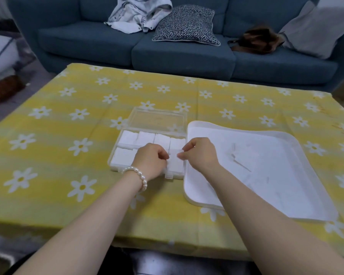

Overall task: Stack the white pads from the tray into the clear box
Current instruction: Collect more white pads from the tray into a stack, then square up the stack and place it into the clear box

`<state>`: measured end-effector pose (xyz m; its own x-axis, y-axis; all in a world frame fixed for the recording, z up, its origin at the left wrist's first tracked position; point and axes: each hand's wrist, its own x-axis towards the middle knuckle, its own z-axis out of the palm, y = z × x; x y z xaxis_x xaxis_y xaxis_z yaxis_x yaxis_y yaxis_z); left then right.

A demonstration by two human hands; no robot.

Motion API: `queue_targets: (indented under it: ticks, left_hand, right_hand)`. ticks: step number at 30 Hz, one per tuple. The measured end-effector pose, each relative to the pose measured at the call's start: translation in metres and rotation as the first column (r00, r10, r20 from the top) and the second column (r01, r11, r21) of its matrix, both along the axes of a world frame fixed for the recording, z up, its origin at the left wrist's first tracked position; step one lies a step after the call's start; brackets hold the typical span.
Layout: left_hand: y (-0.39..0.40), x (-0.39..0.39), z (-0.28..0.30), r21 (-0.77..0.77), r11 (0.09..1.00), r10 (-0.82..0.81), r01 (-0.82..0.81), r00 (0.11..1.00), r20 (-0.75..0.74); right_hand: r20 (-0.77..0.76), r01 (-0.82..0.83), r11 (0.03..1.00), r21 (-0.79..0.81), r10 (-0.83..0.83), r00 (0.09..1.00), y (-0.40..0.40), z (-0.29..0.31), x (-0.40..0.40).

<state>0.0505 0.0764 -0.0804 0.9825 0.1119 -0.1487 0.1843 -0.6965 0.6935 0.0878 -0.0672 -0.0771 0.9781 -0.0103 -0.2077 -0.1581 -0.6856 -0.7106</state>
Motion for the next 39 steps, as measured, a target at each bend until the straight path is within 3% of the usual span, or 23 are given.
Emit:
queue_targets:
  ticks: [8, 13, 18, 22, 31, 35, 39]
  left_hand:
    - [-0.014, -0.002, -0.003, 0.113, 0.985, -0.126, 0.128, 0.992, -0.025]
    - [-0.019, 0.0, -0.009, 0.229, 0.94, -0.254, 0.254, 0.967, -0.029]
    - [-0.023, 0.0, -0.014, 0.407, 0.86, -0.336, 0.307, 0.942, 0.0]
    - [-0.025, 0.001, -0.015, 0.386, 0.863, -0.349, 0.326, 0.937, -0.01]
    - [-0.028, 0.005, -0.007, 0.452, 0.838, -0.35, 0.307, 0.937, 0.013]
    - [-0.033, 0.006, -0.004, 0.332, 0.922, -0.263, 0.201, 0.952, 0.155]
    - [-0.048, 0.004, 0.003, -0.084, 0.992, -0.077, 0.093, 0.98, 0.182]
  right_hand:
    - [0.171, -0.109, 0.914, -0.39, 0.189, 0.967, 0.014, -0.014, -0.011]
    - [0.191, -0.065, 0.937, -0.344, 0.138, 0.972, 0.004, -0.018, -0.013]
    - [0.19, 0.094, 0.993, -0.069, -0.079, 0.979, -0.05, -0.012, 0.001]
    - [0.116, 0.25, 0.963, -0.102, -0.238, 0.964, -0.1, -0.016, 0.016]
    - [-0.071, 0.005, 0.958, -0.288, -0.027, 0.997, -0.079, -0.019, 0.021]
    - [-0.164, 0.022, 0.963, -0.269, -0.069, 0.984, -0.07, -0.021, 0.019]
    - [-0.129, 0.093, 0.992, -0.084, -0.103, 0.986, -0.074, -0.023, 0.011]
